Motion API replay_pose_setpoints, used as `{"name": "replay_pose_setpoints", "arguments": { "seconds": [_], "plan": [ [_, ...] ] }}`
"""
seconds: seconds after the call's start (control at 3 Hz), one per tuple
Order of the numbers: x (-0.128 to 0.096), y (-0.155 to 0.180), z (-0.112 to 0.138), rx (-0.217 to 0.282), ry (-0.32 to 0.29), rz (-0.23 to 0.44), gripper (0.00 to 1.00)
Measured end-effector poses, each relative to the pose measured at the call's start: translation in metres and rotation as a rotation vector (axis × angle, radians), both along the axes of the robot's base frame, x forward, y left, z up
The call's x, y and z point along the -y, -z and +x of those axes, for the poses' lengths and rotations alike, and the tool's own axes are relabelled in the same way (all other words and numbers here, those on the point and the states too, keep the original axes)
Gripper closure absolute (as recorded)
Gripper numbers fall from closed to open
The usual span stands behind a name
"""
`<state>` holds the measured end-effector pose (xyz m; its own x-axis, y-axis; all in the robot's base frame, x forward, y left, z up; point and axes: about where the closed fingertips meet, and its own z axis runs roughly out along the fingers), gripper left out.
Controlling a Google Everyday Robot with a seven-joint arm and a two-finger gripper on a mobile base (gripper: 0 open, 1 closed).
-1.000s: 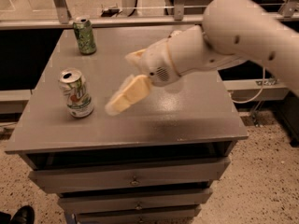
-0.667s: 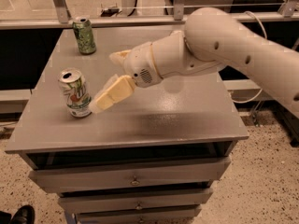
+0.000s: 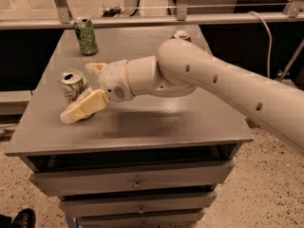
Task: Knock 7up can over
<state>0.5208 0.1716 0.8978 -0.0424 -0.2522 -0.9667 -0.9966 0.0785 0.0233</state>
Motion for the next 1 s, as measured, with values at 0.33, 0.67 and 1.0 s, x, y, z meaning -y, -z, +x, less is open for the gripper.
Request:
{"name": "replay_pose_setpoints", "arguments": {
  "seconds": [0.33, 0.67, 1.0],
  "plan": [
    [-0.017, 0.005, 0.0, 0.001, -0.001, 0.034, 0.0],
    [-0.023, 0.011, 0.002, 0.007, 0.014, 0.043, 0.17],
    [-0.012, 0.016, 0.005, 0.011, 0.051, 0.037, 0.39]
  ]
}}
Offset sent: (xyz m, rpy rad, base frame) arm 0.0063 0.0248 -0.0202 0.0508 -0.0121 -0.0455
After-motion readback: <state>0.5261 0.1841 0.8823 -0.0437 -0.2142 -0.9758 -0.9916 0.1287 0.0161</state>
